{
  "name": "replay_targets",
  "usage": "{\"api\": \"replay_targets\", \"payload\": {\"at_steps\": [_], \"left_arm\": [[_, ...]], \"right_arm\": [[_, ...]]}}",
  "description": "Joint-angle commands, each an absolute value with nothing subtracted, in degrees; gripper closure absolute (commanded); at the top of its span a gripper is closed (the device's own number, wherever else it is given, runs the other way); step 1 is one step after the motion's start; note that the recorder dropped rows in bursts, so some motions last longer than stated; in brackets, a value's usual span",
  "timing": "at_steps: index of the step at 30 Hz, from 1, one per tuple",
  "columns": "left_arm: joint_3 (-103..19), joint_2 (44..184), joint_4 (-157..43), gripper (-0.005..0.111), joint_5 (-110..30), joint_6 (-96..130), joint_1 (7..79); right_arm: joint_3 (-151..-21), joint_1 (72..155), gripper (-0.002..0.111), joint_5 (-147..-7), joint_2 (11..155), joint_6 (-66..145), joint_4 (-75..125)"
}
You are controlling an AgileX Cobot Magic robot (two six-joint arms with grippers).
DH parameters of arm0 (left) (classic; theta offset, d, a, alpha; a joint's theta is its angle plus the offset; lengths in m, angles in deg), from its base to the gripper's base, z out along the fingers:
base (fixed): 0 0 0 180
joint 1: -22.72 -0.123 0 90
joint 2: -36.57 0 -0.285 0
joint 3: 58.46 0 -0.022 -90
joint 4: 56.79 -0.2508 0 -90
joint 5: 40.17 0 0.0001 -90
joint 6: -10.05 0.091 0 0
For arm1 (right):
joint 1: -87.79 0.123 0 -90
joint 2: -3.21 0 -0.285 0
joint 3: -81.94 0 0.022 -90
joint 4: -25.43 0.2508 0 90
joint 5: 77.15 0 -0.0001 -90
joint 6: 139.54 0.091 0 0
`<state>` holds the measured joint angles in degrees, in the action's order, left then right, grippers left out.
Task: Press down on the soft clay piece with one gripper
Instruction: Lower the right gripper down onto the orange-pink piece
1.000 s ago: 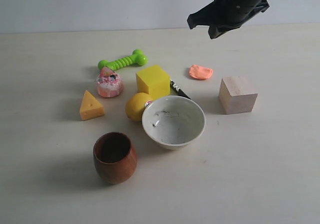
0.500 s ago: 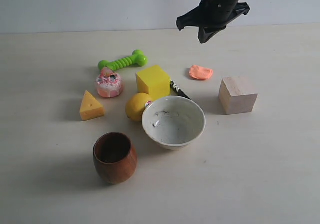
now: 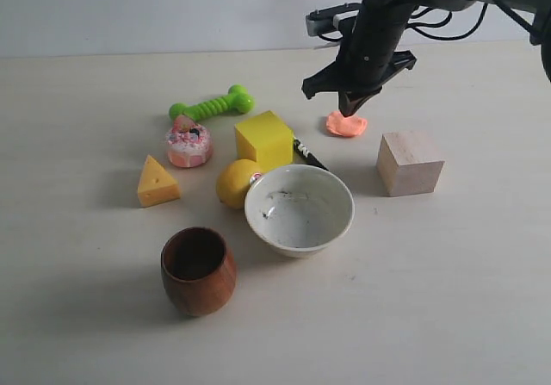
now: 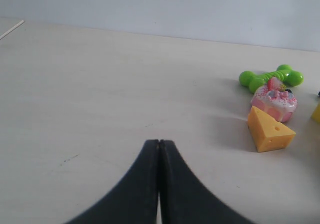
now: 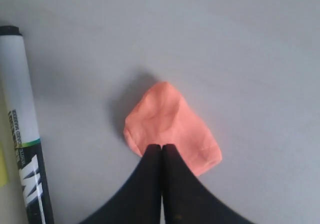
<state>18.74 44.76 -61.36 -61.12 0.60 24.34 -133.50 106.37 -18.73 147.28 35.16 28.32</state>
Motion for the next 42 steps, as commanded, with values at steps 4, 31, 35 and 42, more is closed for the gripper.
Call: {"api": "replay_targets", "payload": {"at_steps": [4,31,35,42], "left_arm": [[18.8,44.4,-60.9,0.107,-60.6,0.9,24.7],[18.8,44.4,-60.9,0.107,-60.6,0.9,24.7],[18.8,44.4,-60.9,0.107,-60.6,0.9,24.7],[18.8,44.4,-60.9,0.107,-60.6,0.9,24.7]], "right_arm": [[-133.9,104.1,0.108,-20.1,148.9,34.6,28.5],[-133.9,104.1,0.108,-18.9,158.3,33.8,31.9],[-133.9,104.1,0.108,-17.5,159.1,34.1,32.1],[-133.9,104.1,0.108,-17.1,158.9,34.5,34.0]]}}
